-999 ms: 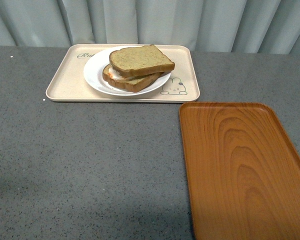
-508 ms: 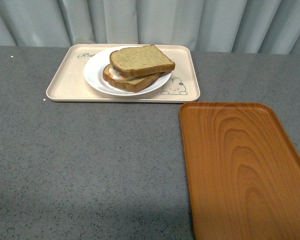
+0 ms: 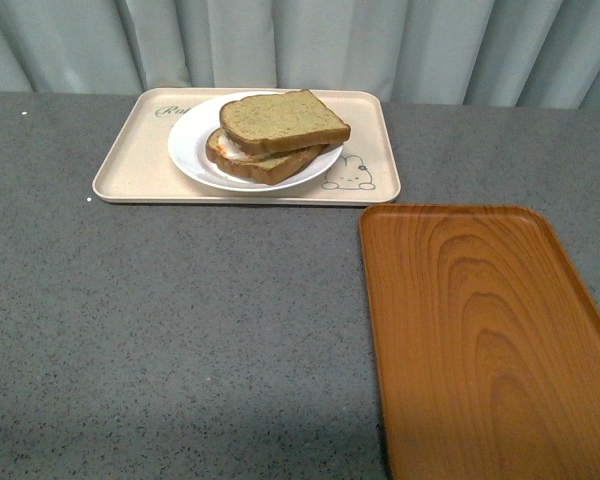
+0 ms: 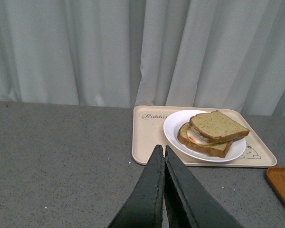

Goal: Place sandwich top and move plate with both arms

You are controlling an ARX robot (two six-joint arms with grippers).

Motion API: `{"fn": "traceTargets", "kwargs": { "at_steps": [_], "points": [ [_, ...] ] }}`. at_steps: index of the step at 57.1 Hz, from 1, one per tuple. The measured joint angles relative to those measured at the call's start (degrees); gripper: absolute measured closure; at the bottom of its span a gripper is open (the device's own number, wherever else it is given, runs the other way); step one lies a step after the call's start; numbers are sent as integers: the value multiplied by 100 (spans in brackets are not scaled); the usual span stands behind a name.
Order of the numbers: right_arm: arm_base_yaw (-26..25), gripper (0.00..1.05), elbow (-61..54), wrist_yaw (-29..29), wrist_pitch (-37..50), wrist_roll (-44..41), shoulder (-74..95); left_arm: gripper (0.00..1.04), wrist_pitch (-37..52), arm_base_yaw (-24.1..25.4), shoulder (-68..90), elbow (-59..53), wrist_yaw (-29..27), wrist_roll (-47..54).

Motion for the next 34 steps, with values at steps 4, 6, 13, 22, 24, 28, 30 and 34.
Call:
{"fn": "traceTargets", "kwargs": {
  "at_steps": [4,6,13,22,24,28,30,34],
  "points": [
    [0,9,0,0,0,0,0,101,-131,0,-131,0,0,0],
    [0,9,0,0,0,0,0,101,-214,0,-214,0,0,-2],
    [0,9,0,0,0,0,0,101,-492,0,-494,0,0,-2],
    [0,9,0,0,0,0,0,101,-713,-2,-713,0,0,-2],
    [0,9,0,0,0,0,0,101,-765,0,-767,0,0,-2],
    [0,9,0,0,0,0,0,101,-835,0,-839,0,0,0],
    [0,9,0,0,0,0,0,101,-874,0,-874,0,0,-2],
    [0,9,0,0,0,0,0,101,-1486,0,-1329,2,0,0]
  ]
}}
